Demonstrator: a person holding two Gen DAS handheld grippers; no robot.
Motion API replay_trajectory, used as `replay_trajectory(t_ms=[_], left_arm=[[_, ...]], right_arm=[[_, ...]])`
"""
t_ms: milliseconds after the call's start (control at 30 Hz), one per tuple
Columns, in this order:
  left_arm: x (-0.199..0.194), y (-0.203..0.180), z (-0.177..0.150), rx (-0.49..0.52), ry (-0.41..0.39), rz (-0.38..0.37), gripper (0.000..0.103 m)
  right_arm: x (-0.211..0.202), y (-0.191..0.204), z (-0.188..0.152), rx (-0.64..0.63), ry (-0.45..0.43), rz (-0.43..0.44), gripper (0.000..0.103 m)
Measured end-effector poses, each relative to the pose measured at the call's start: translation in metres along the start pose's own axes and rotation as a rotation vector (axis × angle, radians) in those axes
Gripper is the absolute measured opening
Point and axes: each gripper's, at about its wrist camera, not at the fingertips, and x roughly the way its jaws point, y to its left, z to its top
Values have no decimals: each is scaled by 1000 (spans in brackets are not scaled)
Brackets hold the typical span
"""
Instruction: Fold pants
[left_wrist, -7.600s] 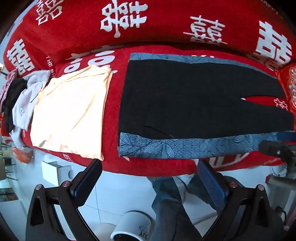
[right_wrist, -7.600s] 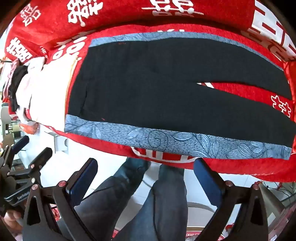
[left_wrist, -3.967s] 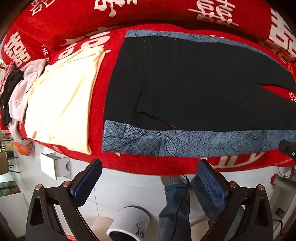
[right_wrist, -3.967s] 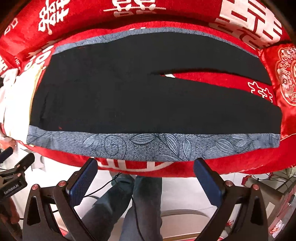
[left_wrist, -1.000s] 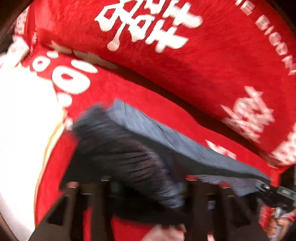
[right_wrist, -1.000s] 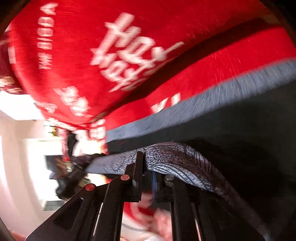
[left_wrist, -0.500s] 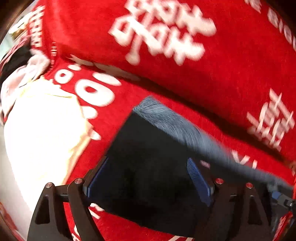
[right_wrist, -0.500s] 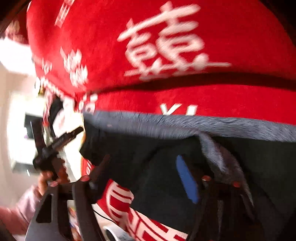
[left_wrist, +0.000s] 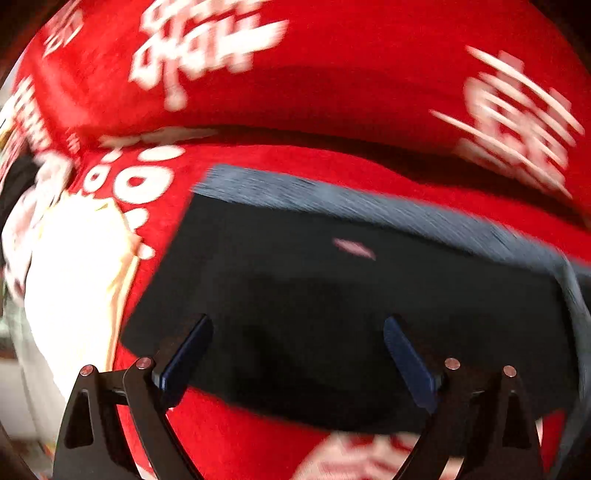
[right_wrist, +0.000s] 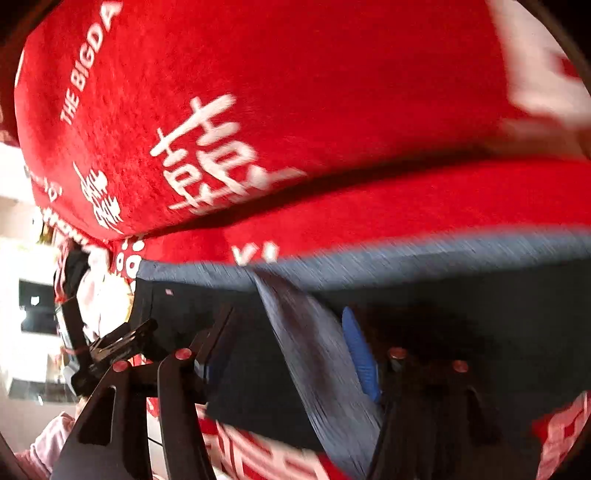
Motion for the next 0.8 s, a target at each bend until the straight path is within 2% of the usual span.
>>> replay_trajectory(t_ms=[100, 200, 300, 333, 433, 567, 667, 800], left_arm=[[-21, -37, -23, 91, 27, -114, 95], [-38, -85, -48, 204, 23, -246, 95], [-48, -128, -66, 292, 35, -309, 95], [-52, -143, -73, 322, 44, -364, 95], [-62, -183, -93, 394, 39, -424, 95], [-55, -224, -115, 457, 78, -449, 95], [-49, -252, -128, 472, 106, -456, 95], [-45, -273, -140, 488, 124, -436, 95]], right_arm=[[-38, -30, -54, 73, -13, -61, 62], [-72, -63, -121, 138, -34, -133, 62], [-99, -102, -193, 256, -50, -173, 62], [-105, -115, -210, 286, -40, -181, 62], [-116, -145, -268, 372, -50, -219, 62], [-112, -173, -315, 490, -49, -212, 62], [-108, -186, -331, 520, -49, -197, 62], [-106, -201, -332, 542, -78, -10, 61]])
